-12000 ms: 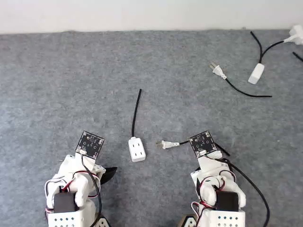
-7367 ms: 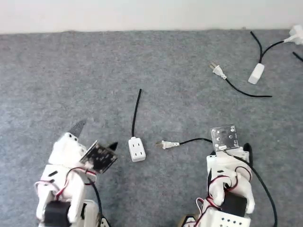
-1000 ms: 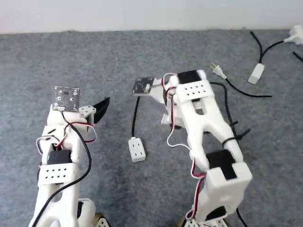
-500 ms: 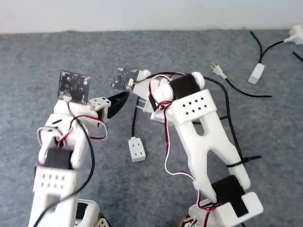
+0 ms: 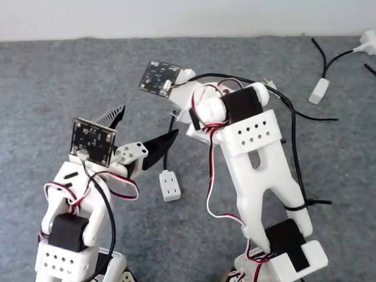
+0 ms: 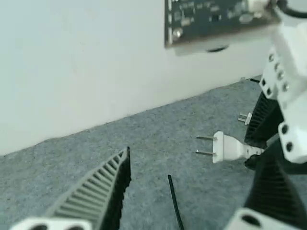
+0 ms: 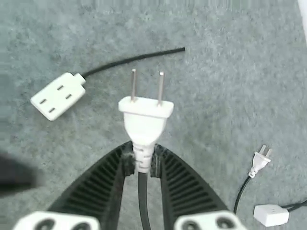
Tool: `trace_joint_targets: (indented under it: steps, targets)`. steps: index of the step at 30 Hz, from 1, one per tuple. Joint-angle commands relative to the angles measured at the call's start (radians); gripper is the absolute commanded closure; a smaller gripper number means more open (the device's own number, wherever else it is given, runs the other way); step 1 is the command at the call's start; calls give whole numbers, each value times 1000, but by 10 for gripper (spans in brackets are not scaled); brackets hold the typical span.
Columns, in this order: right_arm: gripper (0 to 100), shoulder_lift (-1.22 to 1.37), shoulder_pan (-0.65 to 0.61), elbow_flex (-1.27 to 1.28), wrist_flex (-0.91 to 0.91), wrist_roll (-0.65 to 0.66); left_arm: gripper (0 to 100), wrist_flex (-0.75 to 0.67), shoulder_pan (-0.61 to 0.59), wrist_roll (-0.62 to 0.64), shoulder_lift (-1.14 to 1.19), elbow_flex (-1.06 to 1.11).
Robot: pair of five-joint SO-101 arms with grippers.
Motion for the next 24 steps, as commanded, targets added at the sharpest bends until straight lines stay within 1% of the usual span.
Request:
trace_joint_targets:
  steps: [1,4,9,14,19,22,24]
  targets:
    - [991,-61,-62,-117,73,-32,603,-107,0,5,-14,51]
    - [991,-61,-117,-133,117,-41,603,-140,-21,-18,-15,74]
    - [991,-61,-125,-133,128,-66,603,-144,-80,-18,-15,77]
    - [991,-70,-131,-133,140,-68,603,-144,-84,-20,-14,87]
    - [991,-148,-130,-132,140,-68,603,-230,-86,-23,-14,165]
    - [991,-191,-131,-127,140,-68,603,-241,-81,-23,-14,189]
    - [991,-203,-131,-126,142,-91,603,-241,-80,-23,-14,196]
